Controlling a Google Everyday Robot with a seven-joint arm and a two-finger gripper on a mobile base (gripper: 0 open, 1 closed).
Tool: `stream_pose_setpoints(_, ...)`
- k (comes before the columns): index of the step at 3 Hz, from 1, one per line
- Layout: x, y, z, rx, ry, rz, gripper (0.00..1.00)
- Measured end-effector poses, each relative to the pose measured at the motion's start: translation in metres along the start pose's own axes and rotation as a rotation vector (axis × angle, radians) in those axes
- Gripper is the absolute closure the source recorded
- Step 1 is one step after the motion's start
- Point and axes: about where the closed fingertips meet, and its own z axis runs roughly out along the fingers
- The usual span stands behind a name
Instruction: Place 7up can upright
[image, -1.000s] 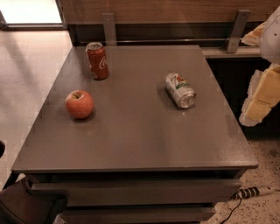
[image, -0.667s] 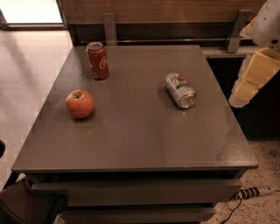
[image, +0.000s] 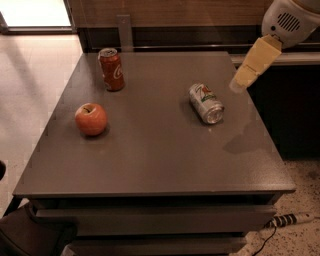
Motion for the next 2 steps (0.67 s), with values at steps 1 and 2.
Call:
stream_pose_setpoints(1, -0.002, -0.015, 0.023, -0.025, 0.023, 0.132, 0.00)
stream_pose_setpoints(2, -0.007, -0.027, 0.048, -0.056, 0.046, 0.233, 0.00)
